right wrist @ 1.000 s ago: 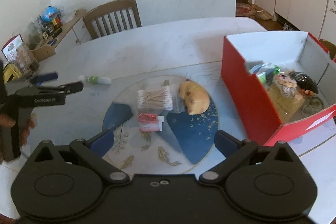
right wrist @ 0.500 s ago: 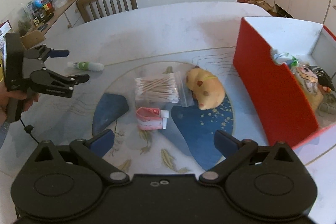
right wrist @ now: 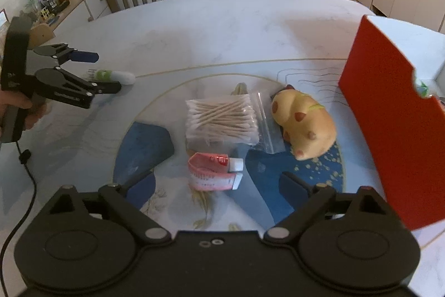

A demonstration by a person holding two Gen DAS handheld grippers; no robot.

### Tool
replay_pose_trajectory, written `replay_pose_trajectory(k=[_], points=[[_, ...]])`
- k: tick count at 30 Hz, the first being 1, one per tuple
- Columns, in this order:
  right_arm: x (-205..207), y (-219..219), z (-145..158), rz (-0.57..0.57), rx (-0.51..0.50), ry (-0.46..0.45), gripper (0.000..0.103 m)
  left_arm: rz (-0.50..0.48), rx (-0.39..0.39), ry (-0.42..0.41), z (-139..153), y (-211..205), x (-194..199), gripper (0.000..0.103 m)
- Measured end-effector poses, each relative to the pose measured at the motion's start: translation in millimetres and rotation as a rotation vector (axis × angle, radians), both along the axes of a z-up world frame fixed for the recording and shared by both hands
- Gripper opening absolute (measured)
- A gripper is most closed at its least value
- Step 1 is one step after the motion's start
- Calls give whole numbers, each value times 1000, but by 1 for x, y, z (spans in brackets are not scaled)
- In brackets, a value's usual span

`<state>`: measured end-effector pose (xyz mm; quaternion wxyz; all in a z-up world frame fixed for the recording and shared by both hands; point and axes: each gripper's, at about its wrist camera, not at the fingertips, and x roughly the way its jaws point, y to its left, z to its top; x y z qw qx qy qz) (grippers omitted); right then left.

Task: Organize objects
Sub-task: 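Grasp the white-green glue stick with the left tool while the right tool grasps the red-white packet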

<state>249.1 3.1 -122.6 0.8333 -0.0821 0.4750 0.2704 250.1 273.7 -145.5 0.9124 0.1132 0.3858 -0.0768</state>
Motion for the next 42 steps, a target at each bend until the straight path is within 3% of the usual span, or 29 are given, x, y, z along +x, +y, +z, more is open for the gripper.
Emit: replay_pose_trajectory(k=[4,7,12,15,17,20,23,30,42], points=[[4,3,-5,-4,7,5,95,-5,-111,45,-2,12,6,92],[6,5,-10,1,8,8,91,-30,-113,48,0,12,7,79],[11,11,-18,-8,4,13,85,-75,-102,64,8,1,2,40],[10,14,-19,6,-6,0,80,-75,-98,73,9,-7,-2,26],[8,15,-18,13,-14,-12,71,-60,-94,77,9,-13,-6,21],[4,18,-16,25,-22,-20,56,-17,-89,70,9,-18,-13,21],[0,20,-14,41,-40,-27,48,37,-97,66,9,-22,-20,20],[-13,10,-7,58,-16,-20,47,124,-121,60,9,-29,-38,20],[-46,-35,27,33,52,-13,47,218,-247,93,13,-65,-81,20]])
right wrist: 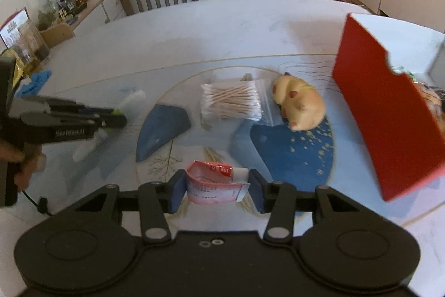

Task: Organize objects
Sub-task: 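Grasp the white-green glue stick with the left tool while the right tool grasps the red-white packet, then carry the glue stick with the left tool while the right tool carries the packet over the box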

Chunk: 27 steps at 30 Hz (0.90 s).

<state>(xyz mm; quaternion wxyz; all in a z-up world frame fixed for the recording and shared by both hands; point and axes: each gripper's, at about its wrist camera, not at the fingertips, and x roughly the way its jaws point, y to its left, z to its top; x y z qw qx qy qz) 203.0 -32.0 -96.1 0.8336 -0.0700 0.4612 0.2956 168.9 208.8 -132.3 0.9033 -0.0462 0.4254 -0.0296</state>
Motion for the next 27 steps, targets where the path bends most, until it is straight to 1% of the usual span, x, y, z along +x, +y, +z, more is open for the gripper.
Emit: replay_pose_trajectory(k=[2,6,12,15,19,24,27], points=[[-5,-10,5,-5,13,-5,47,5,-26,0,3,-11,-9,20],[-11,-29,13,-12,31,-5,47,-13,-55,11,6,-35,-21,20],[-12,-61,22,-26,52,-20,47,-29,-83,25,9,-69,-27,20],[-7,-82,27,-42,62,-25,47,-34,-84,17,16,-84,-26,20],[1,-109,36,-57,74,-33,47,-41,-58,19,22,-107,-22,20],[15,-142,46,-73,81,-55,47,-24,-83,24,27,-132,-18,20],[25,-160,50,-87,85,-69,47,-20,-106,14,34,-148,-15,20]])
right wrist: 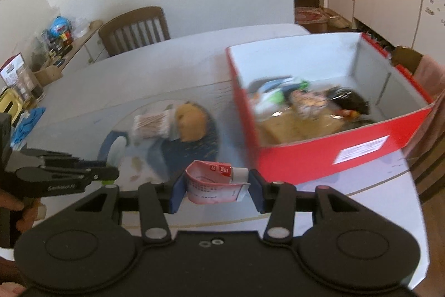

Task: Organize objects
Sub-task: 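Carry the glue stick with the left tool while the right tool carries the packet over the box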

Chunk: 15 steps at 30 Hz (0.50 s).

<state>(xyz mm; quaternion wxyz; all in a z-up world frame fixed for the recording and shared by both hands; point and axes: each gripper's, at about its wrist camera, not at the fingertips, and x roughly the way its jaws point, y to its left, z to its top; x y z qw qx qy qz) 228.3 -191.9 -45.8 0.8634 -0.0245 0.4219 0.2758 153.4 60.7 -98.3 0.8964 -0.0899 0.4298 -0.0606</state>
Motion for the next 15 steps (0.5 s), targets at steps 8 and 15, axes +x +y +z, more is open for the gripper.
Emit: replay_pose_trajectory(k=[8,15], points=[[28,-40,13,-13,14,-56,47,-1,-6,0,6,-40,15,20],[64,-71,14,-21,-12,-102,47,-5,-40,-2,24,-66,38,20]])
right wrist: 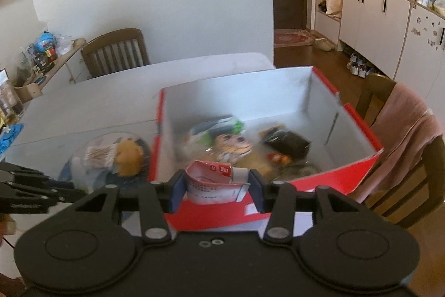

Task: Organize objects
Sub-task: 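Carry the glue stick with the left tool while the right tool carries the packet over the box, then lower and open the left tool to drop the glue stick while the right tool releases the packet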

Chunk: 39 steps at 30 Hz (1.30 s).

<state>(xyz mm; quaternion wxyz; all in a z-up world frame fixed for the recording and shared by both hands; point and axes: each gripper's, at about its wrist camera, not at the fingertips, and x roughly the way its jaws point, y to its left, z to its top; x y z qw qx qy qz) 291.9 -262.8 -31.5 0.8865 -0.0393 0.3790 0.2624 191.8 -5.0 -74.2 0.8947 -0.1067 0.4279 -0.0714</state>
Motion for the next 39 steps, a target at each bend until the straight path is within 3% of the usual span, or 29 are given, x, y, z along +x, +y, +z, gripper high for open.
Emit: replay_pose_trajectory(k=[11,17,21,24,35,39], points=[[47,-24,-17,-25,-23,-15,47,-42,31,-105,59,-33,45,20],[63,-27,-25,-13,-34,-14,47,-95,74,-235,114,-54,76,20],[70,-28,-32,3,-56,-9,47,-148,103,-273,135,-73,102,20],[78,-28,-39,9,-78,9,47,-192,149,-254,129,-93,131,20],[94,-27,-53,15,-98,45,47,-301,277,-50,57,-150,221,20],[97,-16,-58,64,-168,27,48,-347,338,-21,39,-169,240,20]])
